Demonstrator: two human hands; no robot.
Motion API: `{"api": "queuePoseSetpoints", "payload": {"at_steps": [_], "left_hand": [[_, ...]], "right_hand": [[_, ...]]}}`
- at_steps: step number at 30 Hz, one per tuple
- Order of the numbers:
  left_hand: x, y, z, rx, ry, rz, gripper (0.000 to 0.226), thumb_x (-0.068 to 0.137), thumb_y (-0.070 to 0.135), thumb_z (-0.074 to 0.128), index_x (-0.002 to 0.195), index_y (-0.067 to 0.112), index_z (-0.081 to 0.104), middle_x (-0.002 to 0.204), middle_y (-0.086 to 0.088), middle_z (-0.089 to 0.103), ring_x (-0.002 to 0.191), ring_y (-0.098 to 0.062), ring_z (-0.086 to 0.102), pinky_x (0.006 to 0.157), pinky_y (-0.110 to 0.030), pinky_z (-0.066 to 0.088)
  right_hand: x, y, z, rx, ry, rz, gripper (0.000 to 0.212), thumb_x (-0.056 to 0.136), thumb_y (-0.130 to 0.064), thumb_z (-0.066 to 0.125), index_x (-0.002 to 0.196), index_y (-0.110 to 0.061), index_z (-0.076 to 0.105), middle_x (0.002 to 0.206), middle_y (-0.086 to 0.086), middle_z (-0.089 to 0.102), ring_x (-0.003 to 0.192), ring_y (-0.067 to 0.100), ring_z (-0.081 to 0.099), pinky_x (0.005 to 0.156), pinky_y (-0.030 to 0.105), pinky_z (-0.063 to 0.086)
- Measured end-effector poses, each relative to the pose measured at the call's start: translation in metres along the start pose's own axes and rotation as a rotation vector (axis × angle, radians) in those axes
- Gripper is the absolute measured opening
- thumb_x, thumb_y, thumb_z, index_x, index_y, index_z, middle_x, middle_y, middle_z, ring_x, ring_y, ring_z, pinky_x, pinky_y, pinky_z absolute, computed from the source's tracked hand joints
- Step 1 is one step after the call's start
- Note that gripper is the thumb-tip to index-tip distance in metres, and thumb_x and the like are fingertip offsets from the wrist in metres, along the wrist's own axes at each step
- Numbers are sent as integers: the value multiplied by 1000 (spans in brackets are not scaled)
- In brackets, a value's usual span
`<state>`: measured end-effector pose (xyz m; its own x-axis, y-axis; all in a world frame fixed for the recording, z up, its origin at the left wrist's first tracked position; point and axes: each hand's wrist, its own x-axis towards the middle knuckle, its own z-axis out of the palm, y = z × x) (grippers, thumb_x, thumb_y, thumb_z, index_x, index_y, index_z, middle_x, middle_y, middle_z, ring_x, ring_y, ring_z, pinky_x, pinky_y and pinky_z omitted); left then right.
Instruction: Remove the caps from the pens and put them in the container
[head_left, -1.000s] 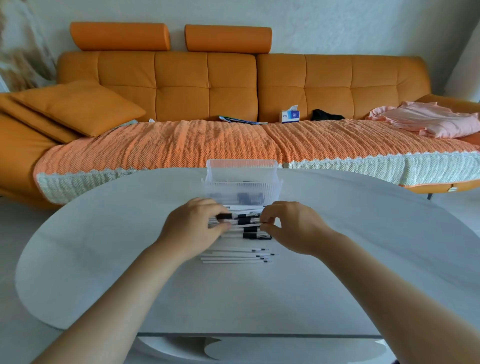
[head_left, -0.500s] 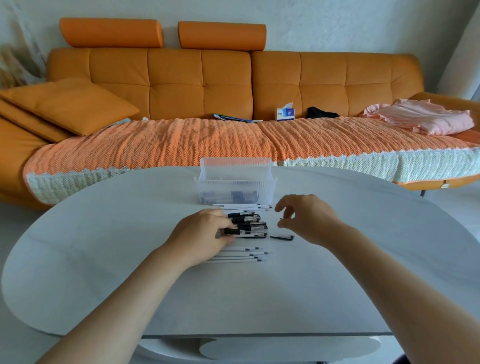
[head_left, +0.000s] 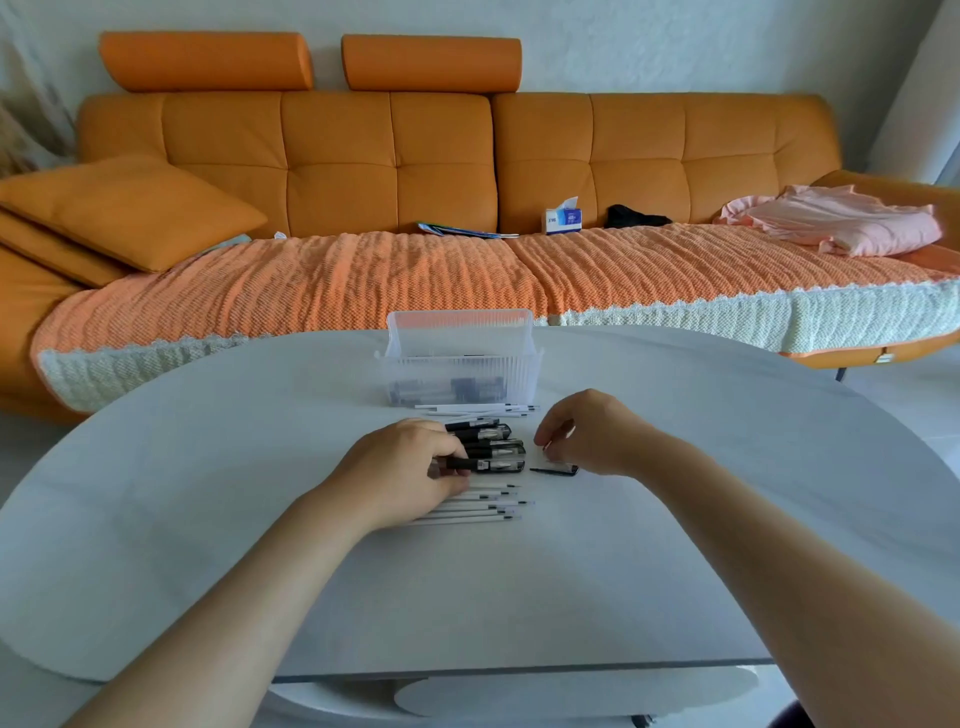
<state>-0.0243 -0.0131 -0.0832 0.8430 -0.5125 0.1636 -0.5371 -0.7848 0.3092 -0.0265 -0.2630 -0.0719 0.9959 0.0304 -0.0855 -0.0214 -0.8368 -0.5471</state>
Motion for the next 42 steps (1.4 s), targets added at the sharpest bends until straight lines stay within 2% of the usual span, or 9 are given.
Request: {"api": "queuePoseSetpoints", "payload": {"at_steps": [8, 11, 13, 15, 19, 25, 30, 37, 42], "left_hand": [[1, -3, -1, -15, 51, -4, 13, 87, 43, 65, 99, 38, 67, 91, 15, 59, 87, -5, 54, 76, -32, 50], [1, -5, -4, -19, 73, -1, 14, 89, 45, 63, 100, 38, 67, 90, 16, 57, 86, -6, 53, 73, -29, 48], [2, -7, -5, -30, 85, -10, 12, 90, 48, 61, 96, 38, 66, 88, 16, 57, 85, -6, 53, 72, -28, 47], [3, -9, -6, -32, 90, -25, 15, 89, 52, 61, 88, 37, 62, 86, 16, 57, 82, -5, 53, 69, -27, 45], [5, -16, -9, -9, 96, -52, 28, 89, 57, 55, 92, 32, 65, 89, 14, 59, 84, -7, 54, 71, -28, 47], [5, -25, -11, 17, 94, -58, 25, 91, 54, 54, 87, 30, 62, 86, 12, 59, 82, -11, 56, 70, -28, 46], [3, -28, -13, 26, 85, -43, 27, 92, 53, 53, 84, 29, 60, 86, 10, 59, 81, -12, 55, 68, -29, 46], [2, -27, -13, 37, 101, -42, 22, 93, 50, 53, 83, 31, 57, 87, 12, 54, 82, -11, 53, 62, -28, 37], [2, -27, -15, 103, 266, -55, 22, 94, 45, 54, 94, 26, 65, 87, 11, 56, 76, -11, 52, 56, -26, 37]], "right_hand": [[7, -1, -4, -29, -75, -41, 25, 84, -14, 68, 96, -36, 71, 94, -9, 68, 86, 10, 65, 64, 18, 50], [7, -9, -7, -71, 67, -80, 27, 90, -16, 59, 96, -40, 68, 98, -14, 67, 76, 8, 64, 68, 27, 57], [10, -18, -5, -160, 194, -134, 29, 94, -18, 52, 101, -40, 70, 107, -16, 66, 71, 4, 59, 65, 27, 56], [15, -28, 1, -283, 235, -195, 28, 97, -21, 51, 112, -38, 68, 117, -17, 65, 88, 5, 60, 69, 23, 50], [30, -36, 20, -478, 191, -257, 35, 100, -24, 50, 130, -38, 59, 130, -15, 61, 113, 13, 60, 81, 28, 49], [49, -36, 34, -695, 210, -299, 51, 94, -5, 54, 132, -39, 56, 125, -12, 60, 98, 17, 65, 62, 26, 40], [53, -36, 36, -665, 216, -275, 41, 97, -11, 53, 128, -36, 59, 119, -10, 61, 94, 17, 64, 61, 26, 43], [45, -43, 28, -550, 178, -220, 28, 103, -27, 45, 117, -34, 68, 115, -9, 63, 96, 16, 62, 72, 30, 52], [31, -46, 19, -438, 276, -276, 25, 99, -25, 48, 108, -35, 68, 108, -14, 63, 90, 13, 62, 67, 26, 47]]}}
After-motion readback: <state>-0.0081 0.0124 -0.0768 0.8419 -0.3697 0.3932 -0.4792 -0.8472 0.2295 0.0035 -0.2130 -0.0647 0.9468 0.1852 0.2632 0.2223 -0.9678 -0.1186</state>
